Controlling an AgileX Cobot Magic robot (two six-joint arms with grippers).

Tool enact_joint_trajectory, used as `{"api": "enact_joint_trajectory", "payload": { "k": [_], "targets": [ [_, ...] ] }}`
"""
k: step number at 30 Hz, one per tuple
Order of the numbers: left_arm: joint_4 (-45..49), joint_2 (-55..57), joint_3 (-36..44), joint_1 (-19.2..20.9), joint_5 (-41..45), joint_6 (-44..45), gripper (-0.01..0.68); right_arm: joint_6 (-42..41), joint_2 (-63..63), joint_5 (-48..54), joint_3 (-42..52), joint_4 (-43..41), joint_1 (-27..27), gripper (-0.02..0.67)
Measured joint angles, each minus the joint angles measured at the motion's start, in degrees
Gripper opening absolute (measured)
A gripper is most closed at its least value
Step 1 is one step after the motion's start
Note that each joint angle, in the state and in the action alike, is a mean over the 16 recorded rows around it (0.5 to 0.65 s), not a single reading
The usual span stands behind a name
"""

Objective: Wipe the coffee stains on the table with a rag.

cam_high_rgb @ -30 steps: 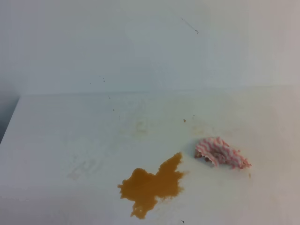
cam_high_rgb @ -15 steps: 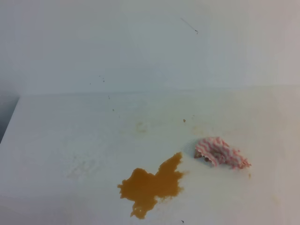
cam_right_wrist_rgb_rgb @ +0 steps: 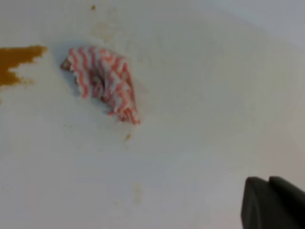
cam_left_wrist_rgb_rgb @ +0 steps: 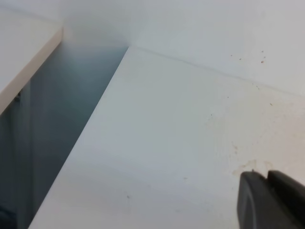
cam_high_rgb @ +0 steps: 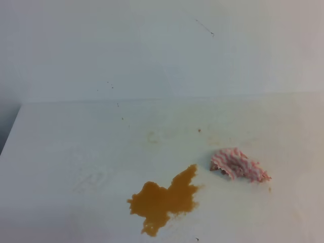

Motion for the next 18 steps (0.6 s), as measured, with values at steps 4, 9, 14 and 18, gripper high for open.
{"api": "enact_joint_trajectory", "payload": {
  "k": [4, 9, 14, 18],
  "targets": [
    [0.00, 0.00, 0.11, 0.00, 0.00, -0.01, 0.000, -0.67, 6.41, -2.96, -0.01, 5.35, 0.10, 0.128],
    [0.00, 0.00, 0.00, 0.00, 0.00, -0.02, 0.000, -1.81, 14.70, -9.02, -0.03, 10.15, 0.15, 0.244],
    [0.00, 0.00, -0.22, 0.00, 0.00, -0.02, 0.000, -2.99, 23.07, -17.24, -0.25, 13.26, 0.19, 0.343],
    [0.00, 0.00, -0.33, 0.00, 0.00, 0.01, 0.000, -3.65, 30.05, -22.98, -1.43, 13.83, 0.20, 0.375]
  ]
}}
